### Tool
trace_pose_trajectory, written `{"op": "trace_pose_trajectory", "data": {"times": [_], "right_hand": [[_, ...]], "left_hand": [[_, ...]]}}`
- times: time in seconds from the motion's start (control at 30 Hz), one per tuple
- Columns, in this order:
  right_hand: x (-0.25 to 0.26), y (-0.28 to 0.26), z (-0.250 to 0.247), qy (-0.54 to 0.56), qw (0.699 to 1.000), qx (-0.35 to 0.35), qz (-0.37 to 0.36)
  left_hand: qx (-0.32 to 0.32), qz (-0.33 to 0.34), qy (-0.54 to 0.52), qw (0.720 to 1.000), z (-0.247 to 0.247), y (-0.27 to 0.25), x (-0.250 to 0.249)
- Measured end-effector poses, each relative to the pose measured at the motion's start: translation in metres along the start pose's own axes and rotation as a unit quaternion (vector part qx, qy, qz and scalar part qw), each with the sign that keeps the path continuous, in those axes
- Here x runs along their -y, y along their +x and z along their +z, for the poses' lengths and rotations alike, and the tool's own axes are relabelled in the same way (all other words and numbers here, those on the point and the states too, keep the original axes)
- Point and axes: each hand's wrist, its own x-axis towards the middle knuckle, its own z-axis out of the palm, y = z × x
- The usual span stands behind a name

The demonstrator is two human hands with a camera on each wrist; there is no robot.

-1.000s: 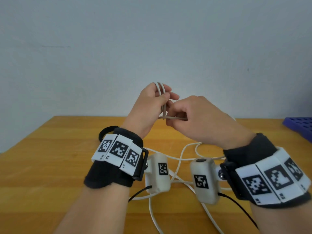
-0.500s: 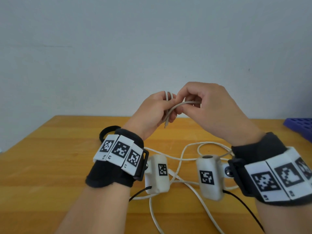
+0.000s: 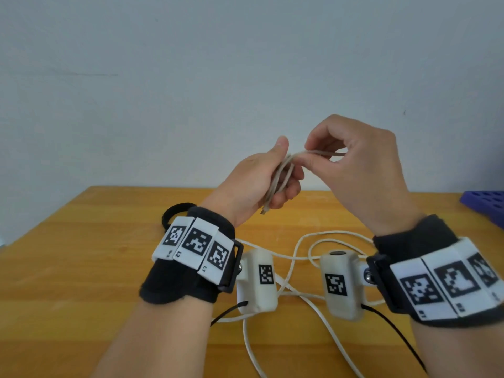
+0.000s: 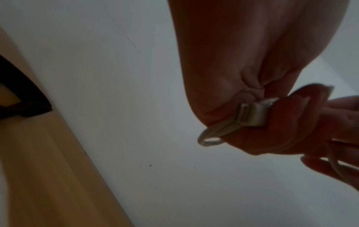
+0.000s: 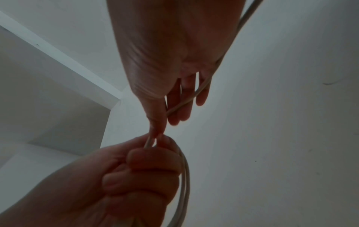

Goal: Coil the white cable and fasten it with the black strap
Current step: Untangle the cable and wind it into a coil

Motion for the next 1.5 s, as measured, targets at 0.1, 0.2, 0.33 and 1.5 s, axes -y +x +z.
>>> {"op": "trace_pose_trajectory", "data": {"times": [0.1,0.2,0.33,1.5], "right_hand": [[-0.004,0.001,0.003,0.014,1.0,-0.01,0.02],[-0.009,0.001,0.006,0.033,0.999,-0.02,0.038],[-0.015,0.0,0.008,0.07,0.995,-0.01,0.068],[-0.006,-0.016,0.028,0.07,0.939,0.295,0.163]], "left_hand": [[0.022,-0.005,0.008,1.0,0.001,-0.001,-0.002],[0.047,-0.003,0.004,0.999,0.002,-0.002,-0.003],[0.079,0.018,-0.05,0.995,0.001,-0.002,-0.004],[-0.003,0.117,-0.262,0.958,0.006,-0.002,-0.015]]}}
